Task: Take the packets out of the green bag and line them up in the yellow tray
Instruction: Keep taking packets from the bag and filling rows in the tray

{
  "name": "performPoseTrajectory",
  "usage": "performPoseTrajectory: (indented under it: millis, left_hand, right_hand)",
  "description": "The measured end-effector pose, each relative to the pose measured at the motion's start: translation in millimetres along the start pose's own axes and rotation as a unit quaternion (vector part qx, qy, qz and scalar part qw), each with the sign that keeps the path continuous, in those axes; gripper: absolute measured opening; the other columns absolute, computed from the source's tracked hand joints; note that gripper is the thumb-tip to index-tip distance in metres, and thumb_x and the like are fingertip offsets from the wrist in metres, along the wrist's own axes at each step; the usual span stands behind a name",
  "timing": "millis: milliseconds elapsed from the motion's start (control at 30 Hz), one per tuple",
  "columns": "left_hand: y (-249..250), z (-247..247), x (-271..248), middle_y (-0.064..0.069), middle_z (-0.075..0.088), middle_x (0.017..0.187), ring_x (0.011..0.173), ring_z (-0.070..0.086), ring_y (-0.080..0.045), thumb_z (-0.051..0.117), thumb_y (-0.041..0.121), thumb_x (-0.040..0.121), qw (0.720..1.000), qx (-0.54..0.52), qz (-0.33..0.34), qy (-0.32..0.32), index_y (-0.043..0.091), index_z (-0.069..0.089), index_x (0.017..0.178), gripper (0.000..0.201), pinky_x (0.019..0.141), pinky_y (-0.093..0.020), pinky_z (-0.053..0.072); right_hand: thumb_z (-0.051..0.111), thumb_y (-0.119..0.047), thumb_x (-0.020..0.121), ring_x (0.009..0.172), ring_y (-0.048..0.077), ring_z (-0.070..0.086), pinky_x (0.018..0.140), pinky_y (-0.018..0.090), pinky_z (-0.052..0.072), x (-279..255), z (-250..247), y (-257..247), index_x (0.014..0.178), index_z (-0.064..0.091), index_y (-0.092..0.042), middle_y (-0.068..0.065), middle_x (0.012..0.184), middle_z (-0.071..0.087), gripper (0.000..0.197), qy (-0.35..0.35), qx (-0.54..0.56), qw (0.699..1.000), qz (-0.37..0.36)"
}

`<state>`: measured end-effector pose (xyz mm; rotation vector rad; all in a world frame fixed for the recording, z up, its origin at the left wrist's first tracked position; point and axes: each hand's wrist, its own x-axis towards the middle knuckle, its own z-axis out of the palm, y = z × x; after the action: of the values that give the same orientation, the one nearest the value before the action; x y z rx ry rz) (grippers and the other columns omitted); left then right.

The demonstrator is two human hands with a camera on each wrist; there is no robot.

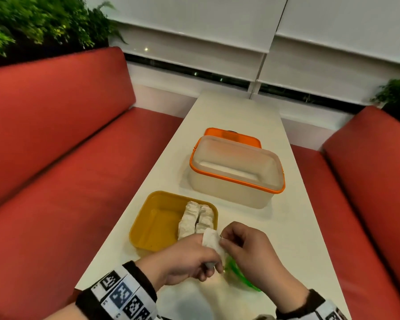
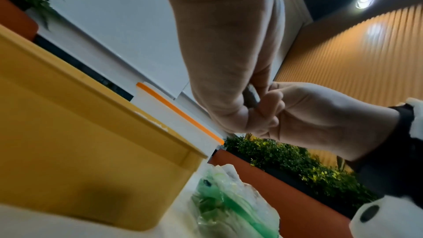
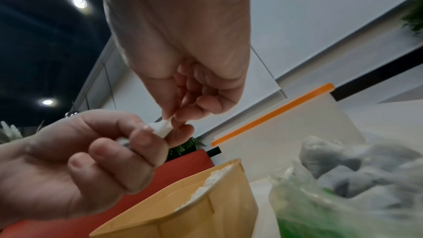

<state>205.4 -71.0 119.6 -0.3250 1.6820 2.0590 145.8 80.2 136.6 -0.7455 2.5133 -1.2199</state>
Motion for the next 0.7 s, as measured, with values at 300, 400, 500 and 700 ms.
performPoseTrajectory:
  millis: [300,400,500,700]
  left_hand:
    - [3.3,-36.7,-22.8,-0.002,0.051,0.055,0.043,0.039,-0.010,0.054,0.000,0.083,1.000,0.011,-0.013,-0.023,0.012,0.054,0.079,0.013,0.042,-0.019,0.030]
    - [5.6,-43.9,-26.6,0.000,0.053,0.054,0.042,0.041,-0.009,0.059,0.008,0.078,0.998,0.018,-0.001,-0.058,0.015,0.055,0.073,0.009,0.042,-0.019,0.033]
    - [3.5,-52.4,-22.8,0.000,0.049,0.052,0.040,0.037,-0.008,0.059,0.014,0.071,1.000,0.008,0.008,-0.023,0.014,0.060,0.078,0.007,0.041,-0.018,0.028]
    - [0.1,-68.3,-15.8,-0.002,0.053,0.054,0.042,0.041,-0.011,0.054,0.001,0.073,1.000,0.019,0.015,0.018,0.013,0.060,0.081,0.015,0.041,-0.019,0.033]
  right_hand:
    - [0.071,-0.003,0.078,0.082,-0.001,0.063,0.073,0.015,0.046,20.9,29.8,-30.5,0.065,0.063,-0.021,-0.003,0.090,0.070,0.024,-0.032,0.092,0.995,-0.002]
    - [0.070,-0.002,0.079,0.078,0.015,0.067,0.076,0.029,0.052,28.4,34.7,-38.4,0.070,0.065,-0.012,-0.004,0.087,0.072,0.015,-0.058,0.147,0.987,0.021]
    - [0.067,0.001,0.082,0.050,0.020,0.055,0.060,0.031,0.049,33.9,36.4,-46.4,0.076,0.063,-0.004,0.004,0.065,0.061,0.009,-0.083,0.176,0.981,0.022]
    - [0.066,0.008,0.080,0.052,0.024,0.056,0.059,0.037,0.048,49.3,42.7,-55.9,0.089,0.060,-0.005,0.004,0.064,0.058,0.017,-0.087,0.139,0.986,0.032]
